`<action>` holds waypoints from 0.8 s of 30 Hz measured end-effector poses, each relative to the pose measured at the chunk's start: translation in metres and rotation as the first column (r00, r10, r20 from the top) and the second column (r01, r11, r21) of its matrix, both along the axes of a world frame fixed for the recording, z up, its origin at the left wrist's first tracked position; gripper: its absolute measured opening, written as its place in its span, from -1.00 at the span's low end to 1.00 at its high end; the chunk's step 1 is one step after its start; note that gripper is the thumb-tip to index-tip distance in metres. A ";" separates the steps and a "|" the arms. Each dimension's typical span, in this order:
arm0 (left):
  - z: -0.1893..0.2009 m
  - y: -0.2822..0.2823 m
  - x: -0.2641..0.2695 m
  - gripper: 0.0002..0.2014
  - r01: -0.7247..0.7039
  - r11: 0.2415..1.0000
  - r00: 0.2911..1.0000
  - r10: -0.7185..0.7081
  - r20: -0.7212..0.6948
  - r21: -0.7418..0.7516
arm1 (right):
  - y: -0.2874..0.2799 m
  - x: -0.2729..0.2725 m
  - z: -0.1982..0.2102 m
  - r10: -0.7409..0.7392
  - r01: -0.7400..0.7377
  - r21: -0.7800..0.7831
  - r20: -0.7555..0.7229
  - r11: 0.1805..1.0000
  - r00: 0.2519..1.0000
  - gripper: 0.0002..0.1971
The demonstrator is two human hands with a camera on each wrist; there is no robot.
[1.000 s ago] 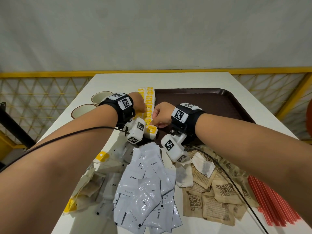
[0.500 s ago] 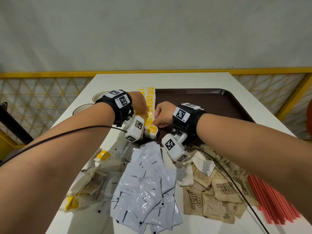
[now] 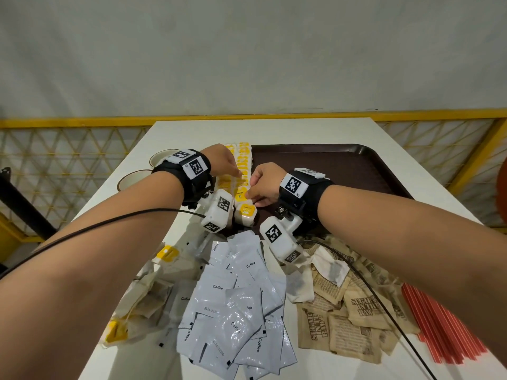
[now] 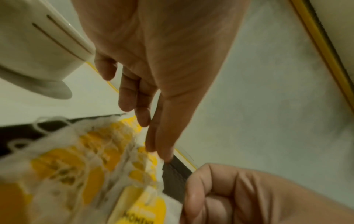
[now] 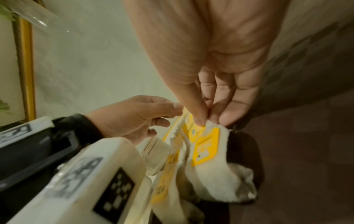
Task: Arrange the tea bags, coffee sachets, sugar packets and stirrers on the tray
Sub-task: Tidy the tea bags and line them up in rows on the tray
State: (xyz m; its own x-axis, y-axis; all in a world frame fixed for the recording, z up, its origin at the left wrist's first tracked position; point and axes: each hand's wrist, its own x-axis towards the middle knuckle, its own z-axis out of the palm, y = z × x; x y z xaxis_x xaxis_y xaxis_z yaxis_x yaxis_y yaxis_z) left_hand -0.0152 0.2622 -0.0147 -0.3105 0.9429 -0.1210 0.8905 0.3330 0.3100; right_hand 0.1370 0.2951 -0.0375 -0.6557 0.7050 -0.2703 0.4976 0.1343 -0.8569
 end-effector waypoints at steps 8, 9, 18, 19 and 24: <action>0.003 -0.006 0.002 -0.73 0.115 0.970 0.990 -0.128 -0.051 -0.213 | 0.001 0.001 -0.002 -0.039 0.038 -0.029 -0.016 0.999 0.999 -0.73; 0.003 -0.005 0.003 -0.74 0.117 0.972 0.990 -0.131 -0.056 -0.204 | 0.001 0.001 -0.002 -0.035 0.035 -0.016 0.000 0.999 0.999 -0.74; 0.001 0.001 0.001 -0.88 0.117 0.970 0.987 -0.138 -0.084 -0.215 | 0.001 0.015 0.009 0.219 -0.215 -0.042 0.247 0.976 0.944 -0.76; 0.000 0.001 0.001 -0.89 0.119 0.968 0.986 -0.141 -0.087 -0.220 | 0.000 0.015 0.009 0.208 -0.205 -0.034 0.219 0.978 0.953 -0.74; -0.003 -0.004 0.002 -0.88 0.121 0.971 0.986 -0.141 -0.087 -0.207 | -0.002 0.010 0.009 0.140 -0.141 0.001 0.060 0.990 0.988 -0.66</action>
